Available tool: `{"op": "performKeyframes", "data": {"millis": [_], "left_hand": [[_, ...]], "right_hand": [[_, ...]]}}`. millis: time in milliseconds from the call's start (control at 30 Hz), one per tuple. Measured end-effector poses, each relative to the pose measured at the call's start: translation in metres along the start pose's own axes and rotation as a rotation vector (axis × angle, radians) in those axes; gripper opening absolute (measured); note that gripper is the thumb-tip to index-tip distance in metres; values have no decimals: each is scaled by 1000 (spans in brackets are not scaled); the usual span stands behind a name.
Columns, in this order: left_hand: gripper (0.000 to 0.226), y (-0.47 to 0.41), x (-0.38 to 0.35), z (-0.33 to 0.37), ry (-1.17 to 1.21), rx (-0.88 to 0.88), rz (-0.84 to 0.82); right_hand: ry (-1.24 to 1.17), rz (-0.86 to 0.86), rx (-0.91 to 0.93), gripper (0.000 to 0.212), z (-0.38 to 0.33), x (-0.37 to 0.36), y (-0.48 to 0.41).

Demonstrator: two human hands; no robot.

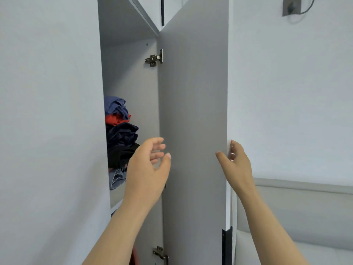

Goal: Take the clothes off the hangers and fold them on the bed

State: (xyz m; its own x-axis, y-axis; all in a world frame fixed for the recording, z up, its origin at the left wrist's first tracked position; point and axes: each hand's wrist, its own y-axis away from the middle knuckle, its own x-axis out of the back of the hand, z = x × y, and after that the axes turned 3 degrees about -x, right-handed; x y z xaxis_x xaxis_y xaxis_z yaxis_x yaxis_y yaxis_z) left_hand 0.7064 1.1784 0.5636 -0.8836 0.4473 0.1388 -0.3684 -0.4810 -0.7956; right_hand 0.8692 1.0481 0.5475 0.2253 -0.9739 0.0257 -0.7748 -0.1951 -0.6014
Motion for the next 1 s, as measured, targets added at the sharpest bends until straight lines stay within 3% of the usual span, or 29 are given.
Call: {"op": "performKeyframes", "data": {"millis": [367,533,767,1000], "left_hand": [[31,28,92,7,-183,-7,127],[31,35,125,2,-215,21,161],[32,37,135,-2,-221,5,141],[33,37,136,-9,-249,-5,125]], "right_hand": [[-141,-350,-4,38,-36,-104,71],[-185,-431,-13,38,-45,-142,78],[-179,-509,54,49,-50,-161,79],[-95,-642,-21,53,-54,-189,73]]}}
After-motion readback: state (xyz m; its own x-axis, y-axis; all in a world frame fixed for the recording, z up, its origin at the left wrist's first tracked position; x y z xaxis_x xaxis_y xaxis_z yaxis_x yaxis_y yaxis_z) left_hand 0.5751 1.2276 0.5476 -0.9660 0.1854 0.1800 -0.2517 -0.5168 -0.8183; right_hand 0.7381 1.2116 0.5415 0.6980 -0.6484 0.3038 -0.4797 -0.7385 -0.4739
